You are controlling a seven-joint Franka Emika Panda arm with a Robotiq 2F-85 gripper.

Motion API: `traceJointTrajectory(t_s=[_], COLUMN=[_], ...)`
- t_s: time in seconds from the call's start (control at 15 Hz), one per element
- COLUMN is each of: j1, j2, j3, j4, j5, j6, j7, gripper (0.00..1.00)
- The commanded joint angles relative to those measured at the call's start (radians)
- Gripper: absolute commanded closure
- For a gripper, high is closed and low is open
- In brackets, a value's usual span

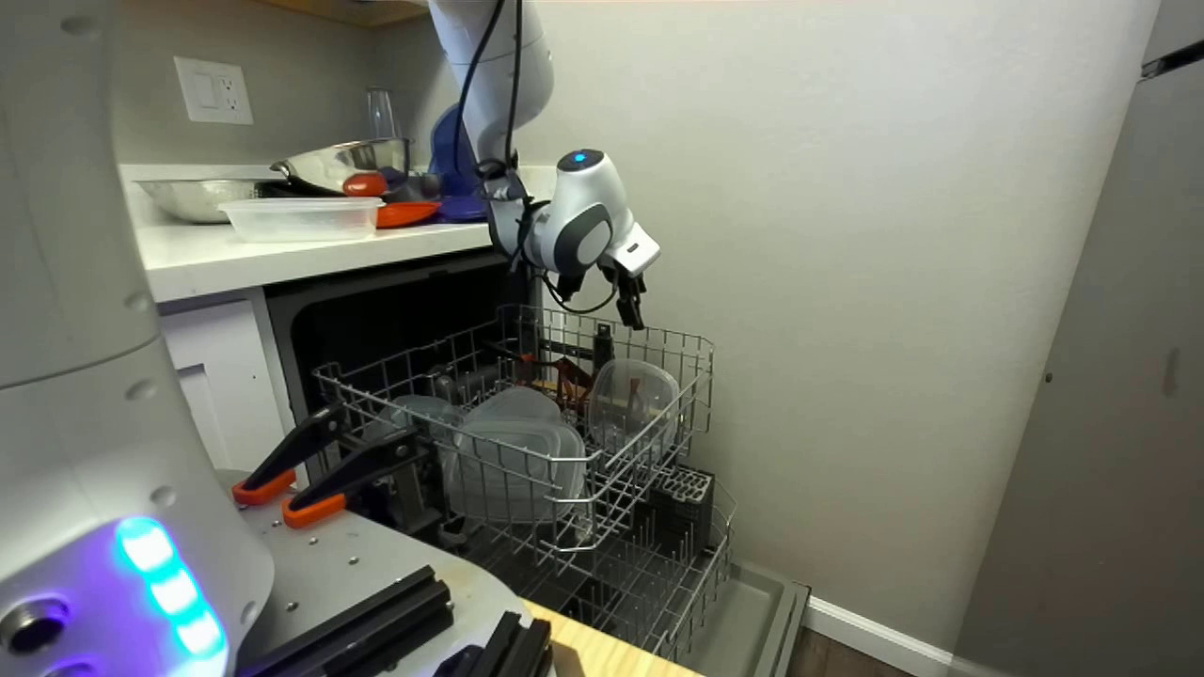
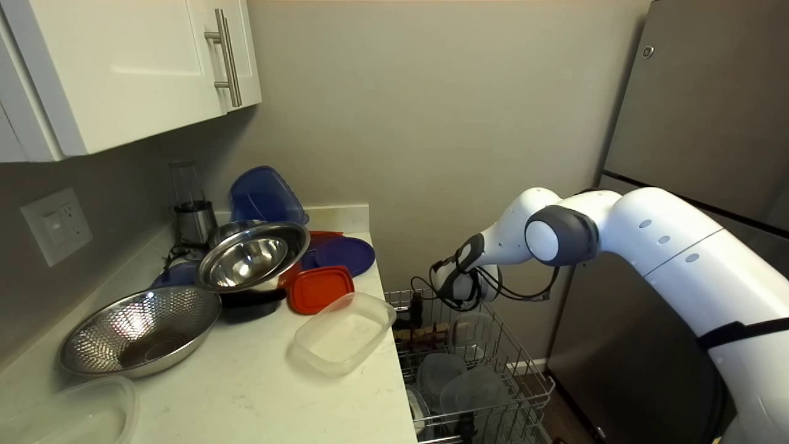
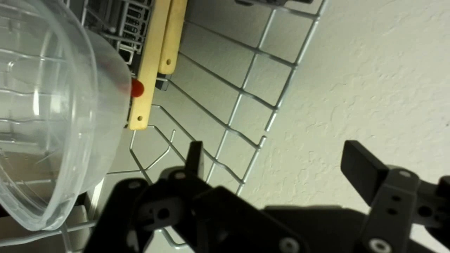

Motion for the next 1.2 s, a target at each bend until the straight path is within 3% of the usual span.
traceJointTrajectory(t_s=[0.0,0.27,0.47,1.0,1.13], j1=[-0.027,-0.008,-0.003,0.0,0.047], j2=[-0.119,-0.178,-0.191,-0.15,-0.121], j3=[0.065,0.038,0.002,-0.059,-0.123], j4=[-0.098,-0.152,-0.178,-0.198,-0.193], j5=[0.023,0.031,0.017,-0.006,-0.032], j6=[-0.072,-0.247,-0.314,-0.297,-0.274], j7=[-0.03,0.028,0.076,0.146,0.181], gripper=[0.0,0.0,0.0,0.0,0.0])
